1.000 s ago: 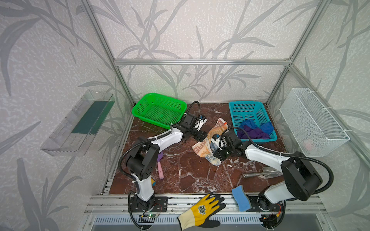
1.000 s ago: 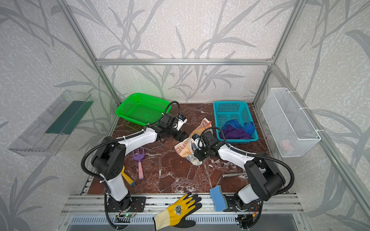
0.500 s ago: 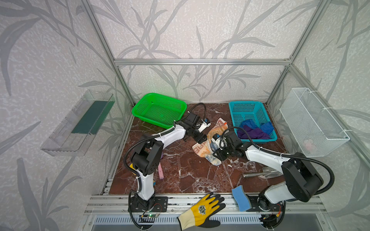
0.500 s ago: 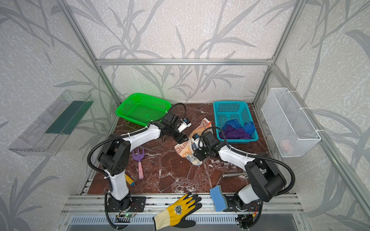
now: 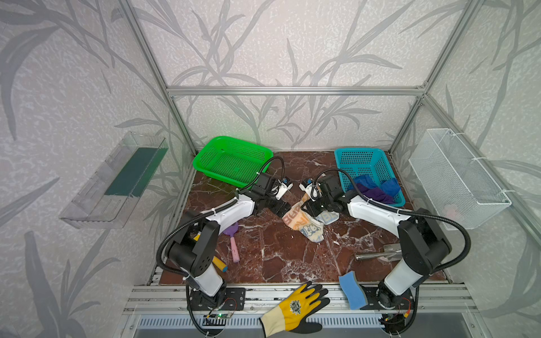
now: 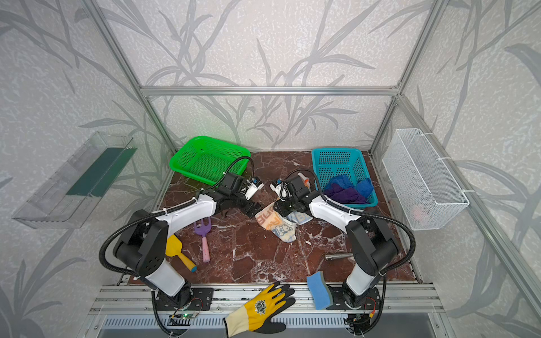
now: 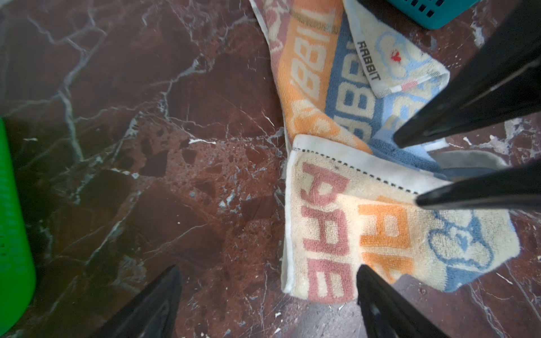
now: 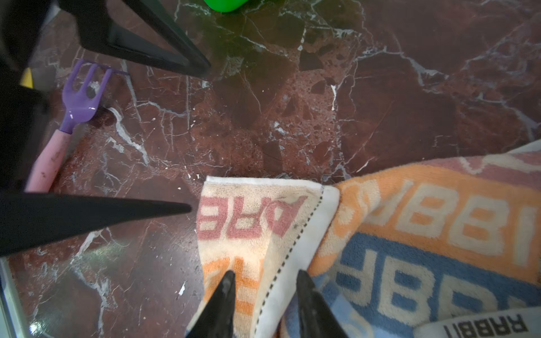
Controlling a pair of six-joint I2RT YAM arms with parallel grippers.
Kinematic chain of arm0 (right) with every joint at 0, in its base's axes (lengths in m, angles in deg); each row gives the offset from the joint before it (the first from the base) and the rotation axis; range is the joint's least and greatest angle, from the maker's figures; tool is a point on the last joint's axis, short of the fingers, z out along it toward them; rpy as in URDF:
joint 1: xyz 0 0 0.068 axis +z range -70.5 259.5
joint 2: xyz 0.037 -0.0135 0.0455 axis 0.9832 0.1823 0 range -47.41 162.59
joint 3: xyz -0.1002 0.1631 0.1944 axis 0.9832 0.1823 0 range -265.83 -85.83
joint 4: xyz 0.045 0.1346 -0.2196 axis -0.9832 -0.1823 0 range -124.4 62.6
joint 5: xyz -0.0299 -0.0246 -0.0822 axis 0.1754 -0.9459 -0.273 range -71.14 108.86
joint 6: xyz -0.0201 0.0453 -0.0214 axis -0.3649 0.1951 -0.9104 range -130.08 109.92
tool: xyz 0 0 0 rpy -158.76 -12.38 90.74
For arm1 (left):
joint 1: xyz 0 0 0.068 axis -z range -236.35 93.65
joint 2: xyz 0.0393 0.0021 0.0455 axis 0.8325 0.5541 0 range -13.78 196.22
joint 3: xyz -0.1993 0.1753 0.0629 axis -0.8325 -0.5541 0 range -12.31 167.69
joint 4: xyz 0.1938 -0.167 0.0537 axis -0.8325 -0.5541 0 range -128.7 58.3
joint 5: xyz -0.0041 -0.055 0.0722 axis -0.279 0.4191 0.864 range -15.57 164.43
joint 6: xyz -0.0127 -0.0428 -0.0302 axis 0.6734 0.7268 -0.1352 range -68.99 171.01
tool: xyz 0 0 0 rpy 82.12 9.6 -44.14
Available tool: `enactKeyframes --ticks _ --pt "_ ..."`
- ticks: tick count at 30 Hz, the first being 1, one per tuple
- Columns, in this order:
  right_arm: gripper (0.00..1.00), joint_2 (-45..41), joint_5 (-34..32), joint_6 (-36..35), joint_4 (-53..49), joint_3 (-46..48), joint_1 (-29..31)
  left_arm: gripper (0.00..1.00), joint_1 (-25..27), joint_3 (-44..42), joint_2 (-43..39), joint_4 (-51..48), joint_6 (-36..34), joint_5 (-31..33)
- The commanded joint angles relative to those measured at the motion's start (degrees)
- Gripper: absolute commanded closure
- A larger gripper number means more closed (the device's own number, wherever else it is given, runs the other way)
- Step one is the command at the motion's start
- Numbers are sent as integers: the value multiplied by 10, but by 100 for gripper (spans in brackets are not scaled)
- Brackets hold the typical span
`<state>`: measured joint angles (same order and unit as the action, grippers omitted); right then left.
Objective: Fold and stack the towels
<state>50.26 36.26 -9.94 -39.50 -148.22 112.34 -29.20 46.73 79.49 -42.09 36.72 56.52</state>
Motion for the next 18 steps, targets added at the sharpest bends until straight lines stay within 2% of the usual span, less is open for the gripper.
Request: enactKeyframes --ticks 1,7,12,14,18 --pt "65 27 -19 2 -49 -27 0 2 -16 -17 -27 52 19 4" --pt "66 26 -32 15 -52 -16 0 1 -49 -46 -49 100 53 -28" --pt "67 31 -6 20 -47 -14 0 1 -59 -57 -59 121 51 -34" --pt "69 38 17 22 -48 -20 1 1 -60 -56 -60 122 43 -36" --pt "76 44 21 21 -44 -26 12 1 -62 -45 -61 110 36 -44"
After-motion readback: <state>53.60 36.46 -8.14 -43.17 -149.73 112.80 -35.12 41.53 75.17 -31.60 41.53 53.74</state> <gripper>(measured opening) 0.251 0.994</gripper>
